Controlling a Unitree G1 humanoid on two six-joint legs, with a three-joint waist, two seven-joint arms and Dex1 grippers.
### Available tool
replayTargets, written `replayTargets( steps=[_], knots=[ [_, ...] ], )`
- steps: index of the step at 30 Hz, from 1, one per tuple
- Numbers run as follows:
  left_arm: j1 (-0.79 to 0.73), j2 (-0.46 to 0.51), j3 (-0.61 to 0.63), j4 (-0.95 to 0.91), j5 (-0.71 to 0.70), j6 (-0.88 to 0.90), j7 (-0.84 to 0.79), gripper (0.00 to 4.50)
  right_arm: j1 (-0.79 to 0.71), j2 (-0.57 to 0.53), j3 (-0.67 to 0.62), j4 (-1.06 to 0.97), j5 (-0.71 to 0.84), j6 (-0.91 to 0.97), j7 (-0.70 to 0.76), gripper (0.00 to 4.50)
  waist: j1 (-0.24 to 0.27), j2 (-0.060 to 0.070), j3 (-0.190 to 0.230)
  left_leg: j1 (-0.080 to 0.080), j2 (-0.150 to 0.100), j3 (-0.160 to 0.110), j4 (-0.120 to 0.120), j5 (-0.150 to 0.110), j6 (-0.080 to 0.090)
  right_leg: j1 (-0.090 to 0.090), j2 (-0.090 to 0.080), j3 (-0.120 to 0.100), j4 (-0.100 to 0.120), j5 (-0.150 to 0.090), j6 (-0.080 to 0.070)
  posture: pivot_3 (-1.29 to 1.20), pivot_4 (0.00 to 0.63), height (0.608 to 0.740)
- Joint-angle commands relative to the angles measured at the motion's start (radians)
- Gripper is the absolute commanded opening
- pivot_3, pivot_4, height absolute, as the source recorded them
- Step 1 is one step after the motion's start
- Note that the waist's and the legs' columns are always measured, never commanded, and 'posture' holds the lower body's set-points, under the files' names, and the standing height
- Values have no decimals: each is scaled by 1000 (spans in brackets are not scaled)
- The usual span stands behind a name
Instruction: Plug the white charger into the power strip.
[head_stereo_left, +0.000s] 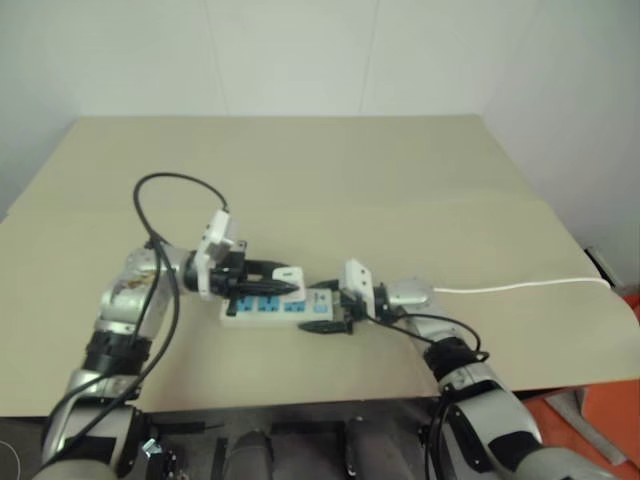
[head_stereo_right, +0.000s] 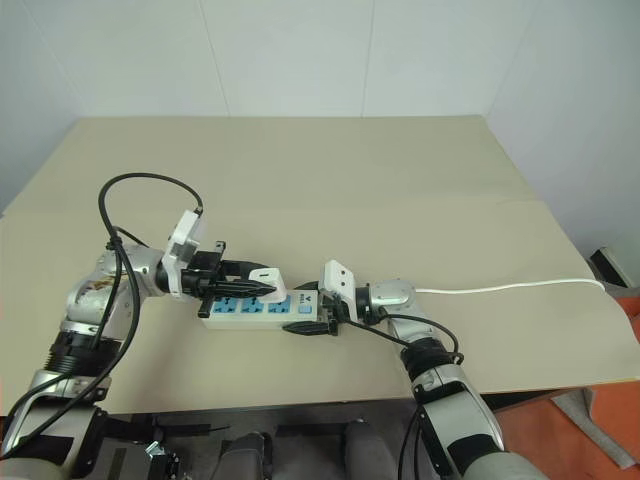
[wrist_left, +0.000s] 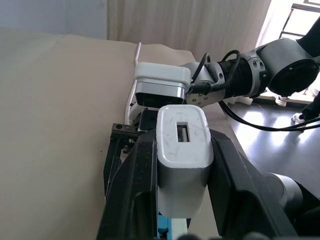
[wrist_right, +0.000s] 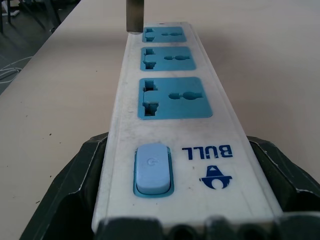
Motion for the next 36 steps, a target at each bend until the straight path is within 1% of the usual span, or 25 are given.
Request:
replayTargets(
  steps=[1, 6, 15, 25, 36],
  knots=[
    [5, -1, 0, -32, -2, -5, 4, 1004, -16, 23, 14, 1, 8, -18, 5, 3433, 0, 0, 0, 0, 0, 0, 0, 0, 0, 0, 0, 0, 0, 0, 0, 0, 150, 740],
    [15, 6, -25, -21, 31, -49, -15, 1004, -18, 24, 14, 5, 8, -21, 6, 3433, 0, 0, 0, 0, 0, 0, 0, 0, 0, 0, 0, 0, 0, 0, 0, 0, 150, 740],
    [17, -18, -42, 14, 58, -79, -6, 1004, -17, 25, 15, 6, 5, -25, -1, 3433, -1, 0, 0, 0, 0, 0, 0, 0, 0, 0, 0, 0, 0, 0, 0, 0, 150, 740],
    [16, -36, -47, 65, 101, -151, 1, 1004, -16, 23, 14, -1, 5, -19, -1, 3433, 0, 0, 0, 0, 0, 0, 0, 0, 0, 0, 0, 0, 0, 0, 0, 0, 150, 740],
    [-10, -22, -58, 140, 140, -222, -31, 1004, -13, 23, 12, -4, 4, -18, -4, 3433, -2, 0, 0, 1, 0, 0, 0, 0, 0, 1, 0, 0, 0, 0, 1, 0, 150, 740]
  ],
)
